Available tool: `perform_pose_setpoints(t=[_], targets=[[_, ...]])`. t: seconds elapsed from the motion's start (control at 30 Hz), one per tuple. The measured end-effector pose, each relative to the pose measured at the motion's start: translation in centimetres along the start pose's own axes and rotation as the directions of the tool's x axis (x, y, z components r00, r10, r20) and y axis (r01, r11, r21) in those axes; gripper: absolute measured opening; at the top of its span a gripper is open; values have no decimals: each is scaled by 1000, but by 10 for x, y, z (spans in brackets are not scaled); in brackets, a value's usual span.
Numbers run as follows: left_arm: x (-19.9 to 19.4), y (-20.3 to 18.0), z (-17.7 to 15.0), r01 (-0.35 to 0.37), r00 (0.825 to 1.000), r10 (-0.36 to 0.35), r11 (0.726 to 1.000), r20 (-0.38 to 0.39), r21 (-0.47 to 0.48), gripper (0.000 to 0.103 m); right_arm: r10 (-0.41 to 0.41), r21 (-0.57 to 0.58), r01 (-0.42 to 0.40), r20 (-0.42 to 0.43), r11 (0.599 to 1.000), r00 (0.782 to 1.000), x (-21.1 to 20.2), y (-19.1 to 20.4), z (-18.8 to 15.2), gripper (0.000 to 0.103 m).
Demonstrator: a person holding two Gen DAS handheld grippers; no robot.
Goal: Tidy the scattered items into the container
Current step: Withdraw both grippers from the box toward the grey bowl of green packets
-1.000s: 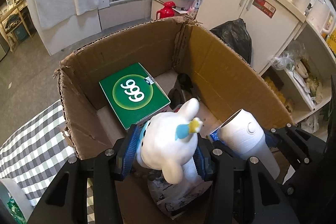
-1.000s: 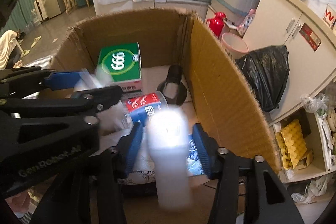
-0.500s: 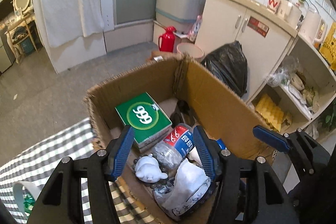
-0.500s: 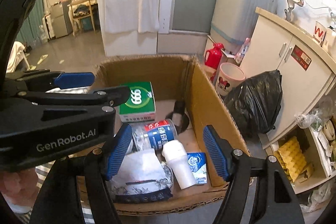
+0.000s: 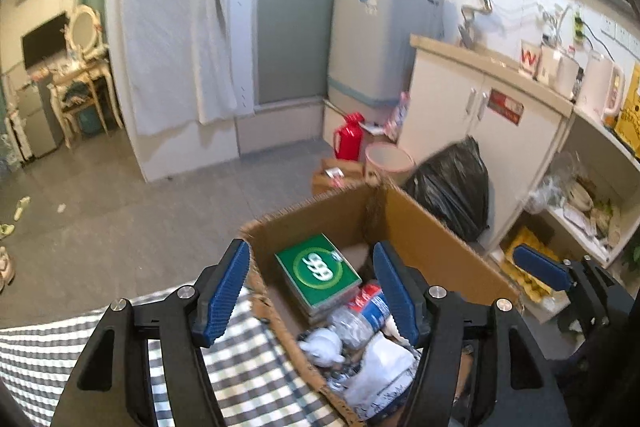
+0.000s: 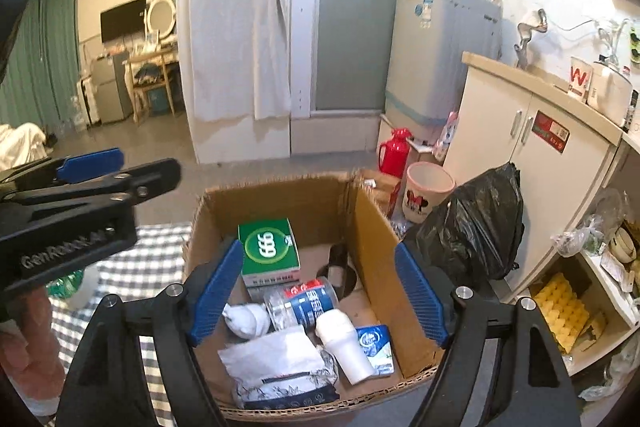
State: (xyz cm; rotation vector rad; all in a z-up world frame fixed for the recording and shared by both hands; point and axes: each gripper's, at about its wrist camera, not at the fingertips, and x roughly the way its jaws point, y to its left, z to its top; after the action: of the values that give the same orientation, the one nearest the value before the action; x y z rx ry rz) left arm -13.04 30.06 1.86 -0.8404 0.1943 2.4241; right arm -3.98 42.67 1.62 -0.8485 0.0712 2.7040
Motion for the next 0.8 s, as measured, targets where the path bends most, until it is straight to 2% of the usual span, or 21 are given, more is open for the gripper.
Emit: perform_pose_setpoints(t=[0.1,0.27,0.33,0.47,0.57,0.8], targets=[[-18,10,2,-14,999,15,1000,49,-22,72,-8,2,8,41,1000,999,-10,3,4,86],[-47,26,2,-36,991,42,998,125,-49,83,-7,14,6,91,1000,996,-22,7,10,88],[-57,32,2,-47,988,55,998,146,-52,91,-9,22,7,111,1000,994,-27,7,13,95],[-80,43,0,-67,978,77,996,192,-58,103,-30,46,22,175,999,984,-41,6,17,103],[-95,51,-3,-95,970,105,994,218,-54,103,-23,65,9,211,998,977,-49,6,19,103],[-122,77,-13,-115,959,137,988,249,-100,103,28,51,-39,202,998,979,-52,20,21,103]])
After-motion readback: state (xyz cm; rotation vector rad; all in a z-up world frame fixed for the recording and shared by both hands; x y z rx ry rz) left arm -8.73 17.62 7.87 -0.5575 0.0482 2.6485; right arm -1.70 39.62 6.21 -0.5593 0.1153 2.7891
